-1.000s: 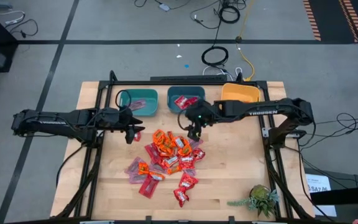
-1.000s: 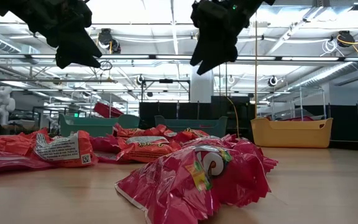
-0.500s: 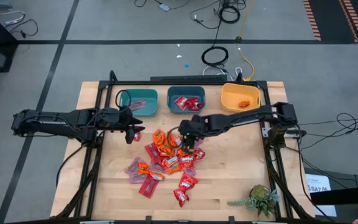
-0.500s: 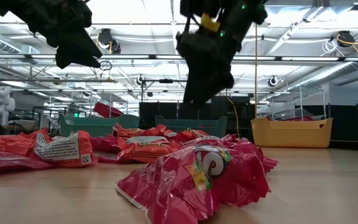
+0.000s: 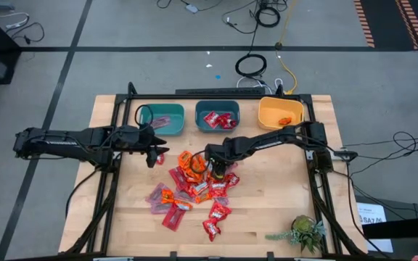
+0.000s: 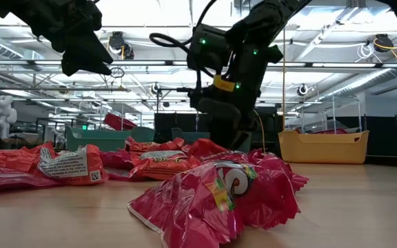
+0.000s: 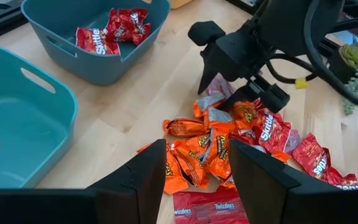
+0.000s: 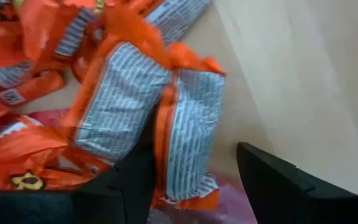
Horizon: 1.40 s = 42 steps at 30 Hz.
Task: Sort candy
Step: Put the orange chocolate into the yellow bin
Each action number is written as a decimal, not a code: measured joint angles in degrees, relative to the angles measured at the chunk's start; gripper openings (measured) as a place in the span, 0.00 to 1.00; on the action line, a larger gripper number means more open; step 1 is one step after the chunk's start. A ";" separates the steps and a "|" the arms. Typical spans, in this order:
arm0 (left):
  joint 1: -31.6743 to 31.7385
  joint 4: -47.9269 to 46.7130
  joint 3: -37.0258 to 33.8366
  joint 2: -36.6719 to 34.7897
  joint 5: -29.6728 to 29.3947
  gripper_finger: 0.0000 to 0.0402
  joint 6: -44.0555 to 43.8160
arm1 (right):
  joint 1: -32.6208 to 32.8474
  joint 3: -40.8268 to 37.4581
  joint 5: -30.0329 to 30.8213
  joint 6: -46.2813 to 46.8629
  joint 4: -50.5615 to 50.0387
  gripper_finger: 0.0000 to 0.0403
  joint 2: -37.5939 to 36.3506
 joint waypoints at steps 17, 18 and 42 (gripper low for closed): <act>0.01 0.01 0.00 0.00 0.02 0.46 -0.11 | 0.91 -0.31 -0.05 14.68 -3.17 0.06 -12.36; 0.00 0.01 0.00 0.00 0.02 0.46 -0.11 | 1.12 -0.31 -0.02 15.78 -3.46 0.06 -13.57; -0.09 0.01 0.00 0.00 2.35 0.46 10.14 | -2.09 -0.93 16.42 30.61 -34.78 0.01 -36.32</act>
